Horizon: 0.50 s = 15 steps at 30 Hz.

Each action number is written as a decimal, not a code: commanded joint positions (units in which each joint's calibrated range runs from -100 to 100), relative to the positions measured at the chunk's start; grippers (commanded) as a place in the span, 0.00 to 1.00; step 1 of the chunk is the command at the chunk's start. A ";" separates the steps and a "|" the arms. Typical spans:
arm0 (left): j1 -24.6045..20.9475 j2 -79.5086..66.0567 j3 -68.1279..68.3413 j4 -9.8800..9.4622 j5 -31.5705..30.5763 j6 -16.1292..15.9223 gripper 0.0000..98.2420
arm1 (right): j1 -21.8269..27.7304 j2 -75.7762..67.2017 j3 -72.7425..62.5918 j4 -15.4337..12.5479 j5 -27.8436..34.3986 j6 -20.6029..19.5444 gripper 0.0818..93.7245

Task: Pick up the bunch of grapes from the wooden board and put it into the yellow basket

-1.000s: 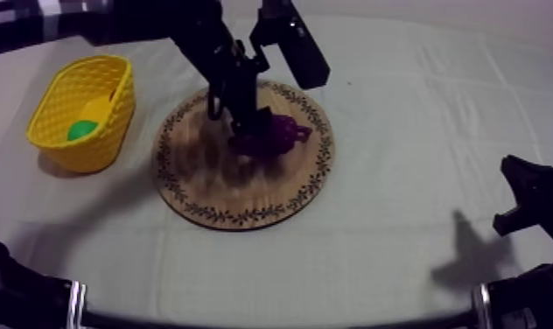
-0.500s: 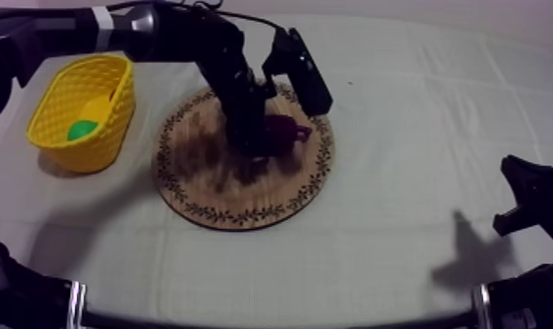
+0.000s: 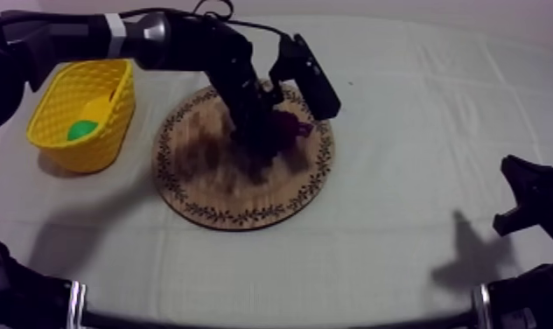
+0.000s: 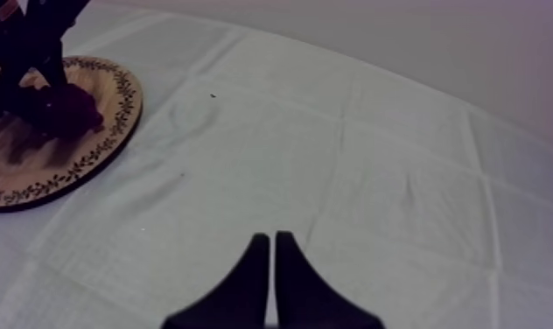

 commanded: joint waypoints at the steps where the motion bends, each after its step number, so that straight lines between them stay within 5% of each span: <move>1: 0.03 -0.28 0.22 0.08 -0.17 -0.02 0.42 | 0.02 -0.01 -0.03 0.01 -0.03 -0.01 0.00; 9: -0.67 -5.07 1.97 -0.03 0.05 0.56 0.33 | 0.02 -0.01 -0.03 0.01 -0.03 -0.01 0.00; 15: -2.98 -15.18 3.34 0.07 7.59 1.45 0.36 | 0.02 -0.01 -0.03 0.01 -0.03 -0.01 0.00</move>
